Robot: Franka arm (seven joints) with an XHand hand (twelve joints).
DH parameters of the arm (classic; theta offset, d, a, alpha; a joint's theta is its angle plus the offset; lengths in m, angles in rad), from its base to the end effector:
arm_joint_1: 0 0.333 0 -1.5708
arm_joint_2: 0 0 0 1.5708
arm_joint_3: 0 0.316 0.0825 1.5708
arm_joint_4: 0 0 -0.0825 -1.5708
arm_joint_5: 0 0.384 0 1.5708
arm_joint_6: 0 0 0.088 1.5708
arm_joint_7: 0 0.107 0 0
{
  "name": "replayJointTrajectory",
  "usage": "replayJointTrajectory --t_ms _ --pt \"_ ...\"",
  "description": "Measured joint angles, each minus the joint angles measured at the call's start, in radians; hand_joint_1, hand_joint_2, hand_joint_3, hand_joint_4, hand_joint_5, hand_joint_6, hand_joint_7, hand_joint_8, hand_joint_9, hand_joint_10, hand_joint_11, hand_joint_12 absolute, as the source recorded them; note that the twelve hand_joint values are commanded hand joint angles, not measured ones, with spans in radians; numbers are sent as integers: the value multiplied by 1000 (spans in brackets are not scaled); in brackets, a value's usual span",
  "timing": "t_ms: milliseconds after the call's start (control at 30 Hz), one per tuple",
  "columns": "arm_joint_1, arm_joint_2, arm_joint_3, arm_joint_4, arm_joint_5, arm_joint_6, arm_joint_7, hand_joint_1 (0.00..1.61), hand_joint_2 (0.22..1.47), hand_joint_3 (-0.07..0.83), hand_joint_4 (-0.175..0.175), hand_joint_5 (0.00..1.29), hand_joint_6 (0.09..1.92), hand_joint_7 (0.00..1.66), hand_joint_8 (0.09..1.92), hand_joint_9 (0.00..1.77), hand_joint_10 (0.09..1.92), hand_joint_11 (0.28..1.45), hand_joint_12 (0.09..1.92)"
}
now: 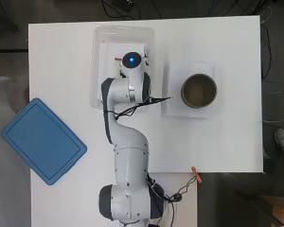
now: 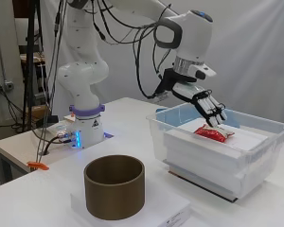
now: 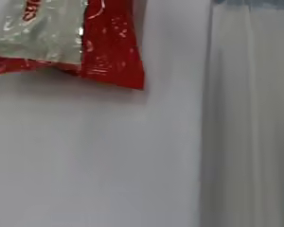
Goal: Teleoperate dual arm-hand system to remove items from a box
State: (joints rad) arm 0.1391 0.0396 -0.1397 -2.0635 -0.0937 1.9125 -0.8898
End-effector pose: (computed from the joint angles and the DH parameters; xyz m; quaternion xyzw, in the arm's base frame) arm 0.5340 -0.0066 0.4005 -0.8892 -0.4453 0.1051 0.0001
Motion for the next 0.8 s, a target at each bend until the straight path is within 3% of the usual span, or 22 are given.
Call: replayJointTrajectory --t_ms 133,467,800 --pt "6 -7 51 -21 50 -49 42 237 1057 -8 125 400 87 459 87 523 87 478 87" --pt "41 -74 11 -116 33 -36 120 211 1035 -8 131 401 87 431 87 486 87 450 87" --pt "73 -15 -38 -46 28 -41 134 226 1002 -11 136 391 87 406 87 452 87 446 87"
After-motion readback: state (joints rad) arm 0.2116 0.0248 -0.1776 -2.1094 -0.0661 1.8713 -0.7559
